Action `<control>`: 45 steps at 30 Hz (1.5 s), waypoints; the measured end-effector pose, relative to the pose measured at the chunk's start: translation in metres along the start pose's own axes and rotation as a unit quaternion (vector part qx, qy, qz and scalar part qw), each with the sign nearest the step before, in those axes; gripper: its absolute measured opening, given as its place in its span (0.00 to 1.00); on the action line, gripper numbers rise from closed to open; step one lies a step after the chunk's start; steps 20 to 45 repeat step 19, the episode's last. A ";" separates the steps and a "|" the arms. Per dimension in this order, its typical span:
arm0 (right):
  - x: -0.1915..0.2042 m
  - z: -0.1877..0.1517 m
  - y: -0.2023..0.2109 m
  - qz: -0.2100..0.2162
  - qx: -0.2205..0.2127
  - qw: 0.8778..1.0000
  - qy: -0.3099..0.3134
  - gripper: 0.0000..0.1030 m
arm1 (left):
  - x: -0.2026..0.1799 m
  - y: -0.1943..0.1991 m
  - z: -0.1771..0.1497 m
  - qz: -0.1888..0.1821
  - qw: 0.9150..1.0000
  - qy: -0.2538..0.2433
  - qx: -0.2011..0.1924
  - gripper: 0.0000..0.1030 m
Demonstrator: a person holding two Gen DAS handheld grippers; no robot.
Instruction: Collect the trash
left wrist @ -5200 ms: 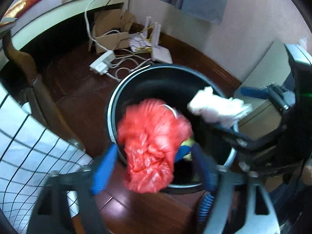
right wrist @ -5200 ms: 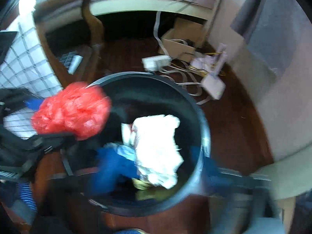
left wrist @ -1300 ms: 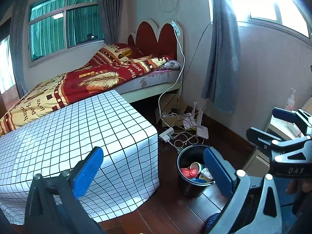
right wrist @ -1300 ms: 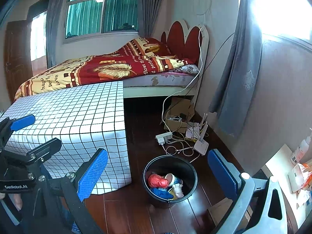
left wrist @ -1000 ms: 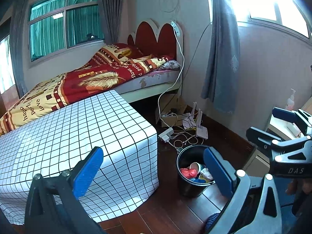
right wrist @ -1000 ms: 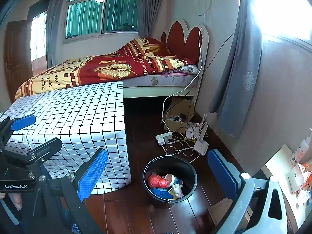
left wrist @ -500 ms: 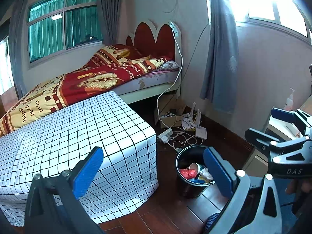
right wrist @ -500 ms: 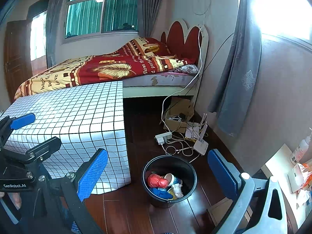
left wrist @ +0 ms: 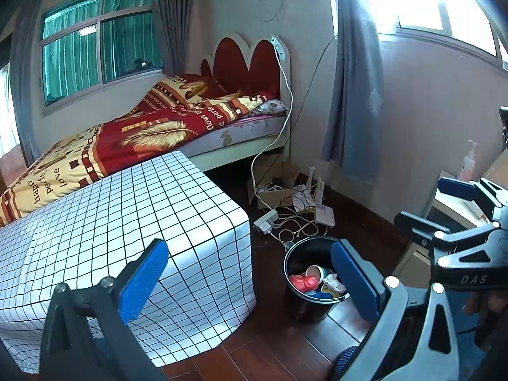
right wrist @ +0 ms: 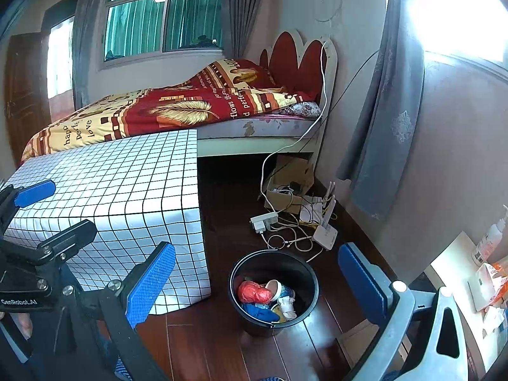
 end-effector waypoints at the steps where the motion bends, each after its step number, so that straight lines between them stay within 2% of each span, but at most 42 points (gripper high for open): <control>1: 0.000 0.000 -0.001 0.000 0.000 1.000 0.000 1.00 | 0.000 0.000 0.000 -0.002 1.000 0.000 0.000 1.00; 14: -0.002 0.000 -0.002 0.001 0.002 1.000 0.001 1.00 | -0.002 0.002 0.003 -0.023 1.000 -0.005 -0.020 1.00; 45: 0.000 -0.001 -0.004 0.001 0.005 1.000 0.003 1.00 | -0.001 0.002 0.001 -0.019 1.000 -0.008 -0.020 1.00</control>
Point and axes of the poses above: each gripper's, at about its wrist camera, not at the fingertips, and y roughly against the way its jaws point, x to its left, z to its top, the point moved 6 cm from there along -y, roughly the way its jaws point, and after that the axes turned 3 degrees about x, right-handed, at the moved point
